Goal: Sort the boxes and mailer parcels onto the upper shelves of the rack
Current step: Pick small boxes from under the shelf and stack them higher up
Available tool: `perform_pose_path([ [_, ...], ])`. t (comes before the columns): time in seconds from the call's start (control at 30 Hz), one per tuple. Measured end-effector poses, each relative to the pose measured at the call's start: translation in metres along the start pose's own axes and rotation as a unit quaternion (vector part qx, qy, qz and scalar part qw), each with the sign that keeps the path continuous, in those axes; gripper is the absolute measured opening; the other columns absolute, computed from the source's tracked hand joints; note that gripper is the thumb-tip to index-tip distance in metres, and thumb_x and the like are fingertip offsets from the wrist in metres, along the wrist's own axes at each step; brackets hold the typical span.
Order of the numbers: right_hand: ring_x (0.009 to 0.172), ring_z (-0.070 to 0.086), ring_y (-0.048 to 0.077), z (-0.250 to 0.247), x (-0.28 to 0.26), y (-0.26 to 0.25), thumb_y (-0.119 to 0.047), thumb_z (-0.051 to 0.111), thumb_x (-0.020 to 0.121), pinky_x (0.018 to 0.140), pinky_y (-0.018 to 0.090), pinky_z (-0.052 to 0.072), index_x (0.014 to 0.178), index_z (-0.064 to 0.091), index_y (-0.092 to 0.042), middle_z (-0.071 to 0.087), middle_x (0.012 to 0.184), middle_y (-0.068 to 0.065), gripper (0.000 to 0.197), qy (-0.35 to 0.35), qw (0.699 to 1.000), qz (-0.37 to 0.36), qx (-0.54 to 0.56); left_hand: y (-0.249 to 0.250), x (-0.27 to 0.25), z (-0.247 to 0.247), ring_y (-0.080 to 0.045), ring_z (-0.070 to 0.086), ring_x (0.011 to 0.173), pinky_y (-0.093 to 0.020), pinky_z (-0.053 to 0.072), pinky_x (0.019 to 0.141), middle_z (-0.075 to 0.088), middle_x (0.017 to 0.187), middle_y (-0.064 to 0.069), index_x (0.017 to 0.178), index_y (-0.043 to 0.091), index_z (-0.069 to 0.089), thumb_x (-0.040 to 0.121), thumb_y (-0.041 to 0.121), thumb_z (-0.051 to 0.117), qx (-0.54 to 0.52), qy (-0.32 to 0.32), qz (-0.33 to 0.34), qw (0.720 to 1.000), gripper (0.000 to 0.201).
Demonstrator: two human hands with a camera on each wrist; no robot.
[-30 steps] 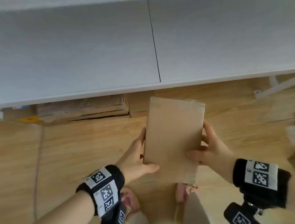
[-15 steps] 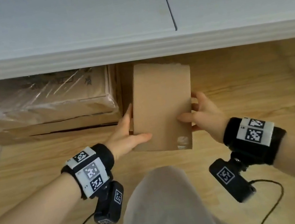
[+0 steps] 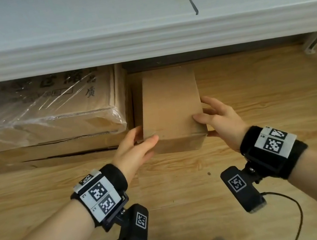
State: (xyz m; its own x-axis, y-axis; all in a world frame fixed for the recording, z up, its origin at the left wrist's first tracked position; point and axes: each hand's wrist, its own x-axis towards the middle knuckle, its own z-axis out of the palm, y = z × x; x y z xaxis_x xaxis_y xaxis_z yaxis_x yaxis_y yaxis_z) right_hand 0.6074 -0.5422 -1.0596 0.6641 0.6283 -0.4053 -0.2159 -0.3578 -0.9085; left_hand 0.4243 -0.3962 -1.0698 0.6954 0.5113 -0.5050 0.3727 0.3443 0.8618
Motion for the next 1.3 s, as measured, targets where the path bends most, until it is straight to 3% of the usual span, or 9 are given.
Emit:
perform_pose_path([
  [0.07,0.114,0.056,0.013,0.001,-0.002,0.004,-0.025,0.066,0.089,0.094,0.045,0.050,0.143,0.038,-0.043,0.053,0.136,-0.007,0.063,-0.005,1.000,0.009,0.002,-0.007,-0.003,-0.002,-0.008,0.060,0.113,-0.036,0.046,0.102,0.063,0.124,0.006,0.125,0.028,0.054,0.079,0.039,0.073,0.012,0.017,-0.004,1.000,0.051],
  [0.17,0.114,0.055,0.011,0.004,-0.002,0.008,-0.026,0.066,0.089,0.091,0.043,0.051,0.144,0.036,-0.044,0.050,0.139,-0.008,0.065,-0.005,1.000,0.005,0.008,-0.012,-0.006,-0.003,-0.011,0.061,0.109,-0.034,0.048,0.099,0.060,0.118,0.006,0.103,0.039,0.050,0.068,0.059,0.073,0.026,0.036,-0.050,0.998,0.047],
  [0.3,0.110,0.058,0.011,0.009,0.009,0.001,-0.024,0.064,0.089,0.089,0.044,0.053,0.142,0.041,-0.033,0.054,0.135,-0.007,0.059,0.001,1.000,-0.017,-0.003,-0.009,0.003,-0.004,-0.018,0.064,0.106,-0.032,0.052,0.093,0.058,0.119,-0.004,0.136,0.016,0.039,0.068,0.056,0.075,-0.038,0.056,-0.080,0.994,0.086],
  [0.47,0.110,0.057,0.013,0.019,0.027,-0.014,-0.022,0.064,0.088,0.097,0.047,0.050,0.141,0.044,-0.025,0.054,0.132,-0.004,0.057,0.018,0.999,-0.031,-0.012,0.005,0.013,0.004,-0.019,0.058,0.112,-0.034,0.052,0.090,0.050,0.137,-0.011,0.146,0.013,0.031,0.075,0.049,0.072,-0.104,0.096,-0.092,0.986,0.089],
  [0.63,0.122,0.053,0.019,0.028,0.035,-0.013,-0.018,0.063,0.087,0.104,0.045,0.045,0.145,0.040,-0.023,0.052,0.139,-0.001,0.062,0.018,0.998,-0.051,-0.036,0.001,0.017,0.005,-0.020,0.055,0.117,-0.038,0.050,0.094,0.048,0.142,-0.010,0.145,0.011,0.036,0.078,0.053,0.068,-0.122,0.108,-0.095,0.982,0.085],
  [0.87,0.118,0.056,0.012,0.042,0.035,-0.004,-0.025,0.066,0.089,0.099,0.037,0.050,0.145,0.036,-0.019,0.053,0.136,-0.003,0.064,0.039,0.992,-0.103,-0.060,-0.006,0.022,-0.006,-0.014,0.059,0.110,-0.043,0.048,0.098,0.055,0.133,-0.005,0.139,0.008,0.042,0.072,0.066,0.066,-0.102,0.142,-0.088,0.981,0.091],
  [1.03,0.113,0.055,0.010,0.043,0.033,0.000,-0.032,0.065,0.090,0.096,0.030,0.050,0.136,0.041,-0.019,0.054,0.123,-0.009,0.054,0.074,0.977,-0.145,-0.138,-0.009,0.023,-0.011,-0.009,0.060,0.108,-0.038,0.050,0.089,0.062,0.122,0.006,0.132,0.018,0.051,0.069,0.075,0.061,-0.028,0.137,-0.087,0.986,0.086],
  [1.17,0.114,0.052,0.014,0.041,0.032,-0.005,-0.036,0.063,0.090,0.096,0.028,0.044,0.133,0.046,-0.015,0.054,0.126,0.000,0.051,0.095,0.952,-0.165,-0.238,-0.006,0.024,-0.017,-0.006,0.063,0.104,-0.036,0.050,0.085,0.066,0.114,0.011,0.120,0.028,0.059,0.067,0.079,0.059,0.009,0.136,-0.098,0.986,0.073],
  [1.3,0.127,0.043,0.023,0.035,0.020,-0.018,-0.037,0.056,0.094,0.100,0.030,0.037,0.140,0.040,-0.014,0.043,0.139,0.008,0.054,0.046,0.940,-0.117,-0.317,0.009,0.013,-0.017,-0.005,0.065,0.101,-0.033,0.050,0.085,0.068,0.110,0.012,0.111,0.031,0.060,0.069,0.076,0.056,0.039,0.120,-0.128,0.984,0.062],
])
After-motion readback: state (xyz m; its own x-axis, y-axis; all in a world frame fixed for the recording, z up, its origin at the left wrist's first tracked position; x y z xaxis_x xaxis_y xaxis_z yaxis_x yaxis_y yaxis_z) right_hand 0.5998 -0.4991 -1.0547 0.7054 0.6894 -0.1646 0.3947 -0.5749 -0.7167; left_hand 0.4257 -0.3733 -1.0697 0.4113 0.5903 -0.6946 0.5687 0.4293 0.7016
